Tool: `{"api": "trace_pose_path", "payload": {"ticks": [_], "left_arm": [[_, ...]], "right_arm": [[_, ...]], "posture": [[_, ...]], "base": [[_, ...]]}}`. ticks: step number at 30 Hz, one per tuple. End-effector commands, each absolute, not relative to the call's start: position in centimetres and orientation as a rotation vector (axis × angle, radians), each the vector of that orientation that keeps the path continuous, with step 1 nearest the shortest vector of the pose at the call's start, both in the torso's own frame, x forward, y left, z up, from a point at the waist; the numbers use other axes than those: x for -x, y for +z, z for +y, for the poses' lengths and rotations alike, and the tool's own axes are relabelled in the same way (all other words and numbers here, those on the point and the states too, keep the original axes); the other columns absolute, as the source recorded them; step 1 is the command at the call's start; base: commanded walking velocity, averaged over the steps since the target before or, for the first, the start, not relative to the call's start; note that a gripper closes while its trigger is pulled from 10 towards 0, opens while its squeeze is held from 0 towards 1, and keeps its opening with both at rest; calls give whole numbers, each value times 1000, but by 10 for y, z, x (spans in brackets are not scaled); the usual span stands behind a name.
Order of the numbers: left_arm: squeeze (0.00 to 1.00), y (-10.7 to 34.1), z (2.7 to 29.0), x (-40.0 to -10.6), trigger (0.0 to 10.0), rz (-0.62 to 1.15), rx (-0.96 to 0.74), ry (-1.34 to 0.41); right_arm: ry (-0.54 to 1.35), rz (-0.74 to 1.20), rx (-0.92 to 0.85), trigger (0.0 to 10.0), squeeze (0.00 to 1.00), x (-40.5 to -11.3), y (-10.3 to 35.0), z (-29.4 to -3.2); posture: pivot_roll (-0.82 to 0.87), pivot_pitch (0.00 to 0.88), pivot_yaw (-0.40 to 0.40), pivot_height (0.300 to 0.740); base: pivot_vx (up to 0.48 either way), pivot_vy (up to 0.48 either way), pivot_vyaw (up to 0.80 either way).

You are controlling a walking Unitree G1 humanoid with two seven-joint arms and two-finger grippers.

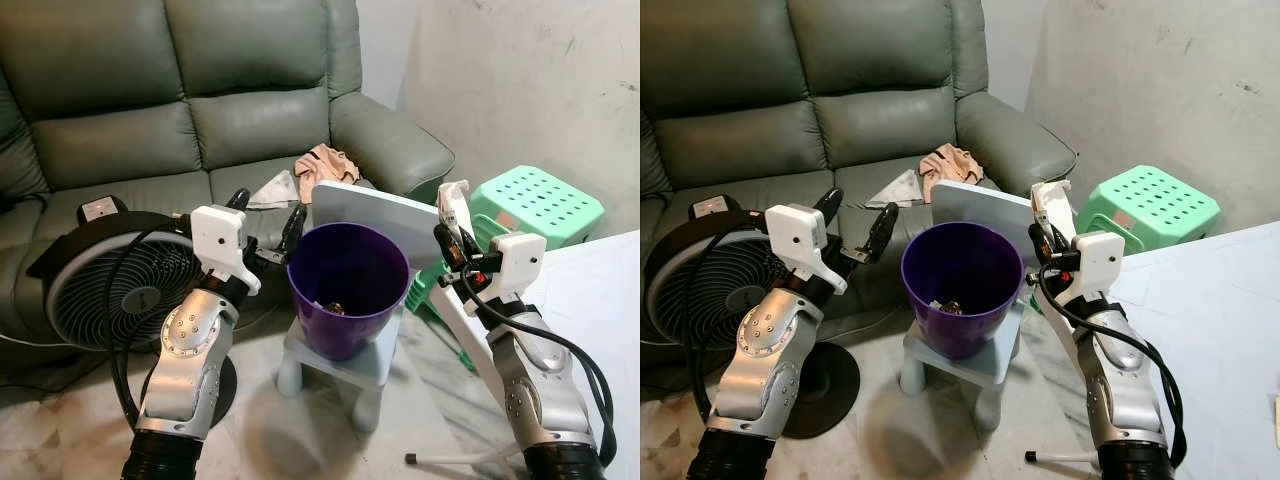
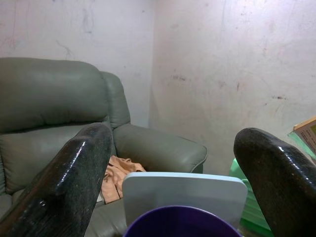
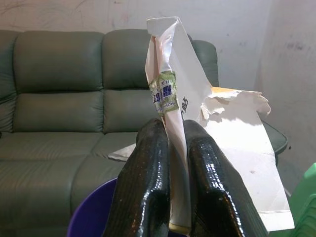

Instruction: Picking trash to rubbish bin

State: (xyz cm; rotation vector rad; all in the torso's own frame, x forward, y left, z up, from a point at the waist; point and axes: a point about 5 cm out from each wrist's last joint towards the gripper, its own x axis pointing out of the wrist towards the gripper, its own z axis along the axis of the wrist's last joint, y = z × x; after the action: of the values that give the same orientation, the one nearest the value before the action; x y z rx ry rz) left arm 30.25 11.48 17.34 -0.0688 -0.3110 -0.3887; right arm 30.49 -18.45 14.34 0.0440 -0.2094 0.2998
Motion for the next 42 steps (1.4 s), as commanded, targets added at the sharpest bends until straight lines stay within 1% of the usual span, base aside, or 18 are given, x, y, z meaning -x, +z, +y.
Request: {"api": "trace_pose_path", "payload": {"ticks": [1, 16, 28, 42], "left_arm": [[0, 177, 113, -304, 10000, -322, 51, -404], [0, 175, 113, -305, 10000, -313, 50, -411], [0, 176, 112, -306, 10000, -317, 48, -415], [0, 176, 118, -307, 10000, -310, 38, -420]], "right_arm": [[293, -232, -40, 10000, 0, -306, 149, -185], [276, -230, -41, 10000, 0, -303, 148, -189], [281, -234, -42, 10000, 0, -305, 149, -187], [278, -239, -51, 10000, 0, -303, 149, -182]], "posture": [[-39, 25, -8, 740], [-48, 34, -3, 740], [-44, 18, -2, 740], [-49, 32, 20, 740]], "base": [[0, 0, 0], [0, 0, 0], [0, 0, 0], [0, 0, 0]]}}
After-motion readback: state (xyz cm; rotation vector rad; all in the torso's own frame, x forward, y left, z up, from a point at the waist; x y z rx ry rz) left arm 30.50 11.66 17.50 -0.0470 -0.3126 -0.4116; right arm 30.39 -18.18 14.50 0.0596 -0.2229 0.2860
